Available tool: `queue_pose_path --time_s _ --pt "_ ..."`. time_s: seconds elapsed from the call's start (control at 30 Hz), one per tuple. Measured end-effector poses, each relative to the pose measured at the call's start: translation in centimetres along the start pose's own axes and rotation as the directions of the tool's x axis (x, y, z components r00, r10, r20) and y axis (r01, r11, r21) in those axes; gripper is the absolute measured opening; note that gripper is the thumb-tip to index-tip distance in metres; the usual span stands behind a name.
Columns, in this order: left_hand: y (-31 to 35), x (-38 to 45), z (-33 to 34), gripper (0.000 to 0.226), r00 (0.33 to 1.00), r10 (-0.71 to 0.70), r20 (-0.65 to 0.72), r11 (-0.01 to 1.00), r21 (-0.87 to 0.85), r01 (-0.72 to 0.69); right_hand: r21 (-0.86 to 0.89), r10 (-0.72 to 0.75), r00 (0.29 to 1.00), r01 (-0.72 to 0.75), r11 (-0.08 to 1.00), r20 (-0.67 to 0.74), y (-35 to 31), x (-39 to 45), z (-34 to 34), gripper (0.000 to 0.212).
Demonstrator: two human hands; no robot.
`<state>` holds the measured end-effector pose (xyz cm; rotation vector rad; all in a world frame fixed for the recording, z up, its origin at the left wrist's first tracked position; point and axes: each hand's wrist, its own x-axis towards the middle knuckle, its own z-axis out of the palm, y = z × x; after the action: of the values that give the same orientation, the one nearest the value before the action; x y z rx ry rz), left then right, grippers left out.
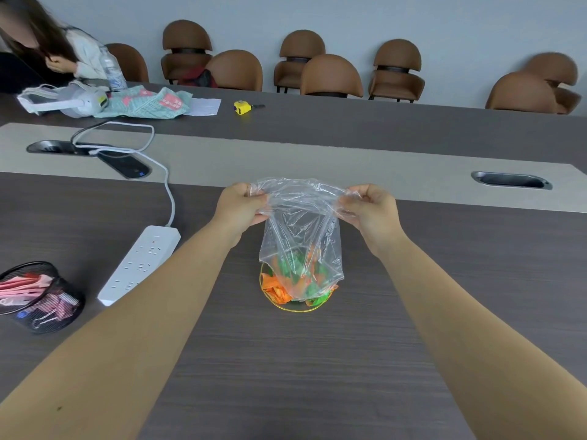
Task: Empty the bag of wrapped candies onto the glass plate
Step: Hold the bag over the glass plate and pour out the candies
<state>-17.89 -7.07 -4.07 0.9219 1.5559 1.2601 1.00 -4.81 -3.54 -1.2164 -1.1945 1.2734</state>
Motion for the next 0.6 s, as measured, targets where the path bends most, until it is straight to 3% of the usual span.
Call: queue_pose_path --time_s 0.1,0.2,0.4,0.6 --pt "0.4 -0.1 -0.1 0.013 1.0 0.018 0.002 1.0 -0.001 -0.018 0.006 -0.001 1.0 0.001 1.0 -0.002 -0.3 0.0 0.1 0.022" --pt "1.0 -0.5 -0.2 0.004 1.0 0.014 0.001 1.0 -0.013 -0.014 0.009 -0.002 1.0 0.002 1.0 0.006 -0.7 0.0 0.0 0.02" --pt "2.1 -1.3 0.7 0.017 0.999 -0.023 0.048 0.997 -0.074 0.026 0.033 -0.018 1.0 0.019 0.999 -0.002 -2.1 -0.8 -1.1 0.022" --pt "2.6 -2.8 4.1 0.016 0.989 0.107 0.101 0.992 -0.079 -0.099 0.032 -0.114 0.993 0.116 0.993 -0.042 -2.8 -1.7 -5.1 0.021"
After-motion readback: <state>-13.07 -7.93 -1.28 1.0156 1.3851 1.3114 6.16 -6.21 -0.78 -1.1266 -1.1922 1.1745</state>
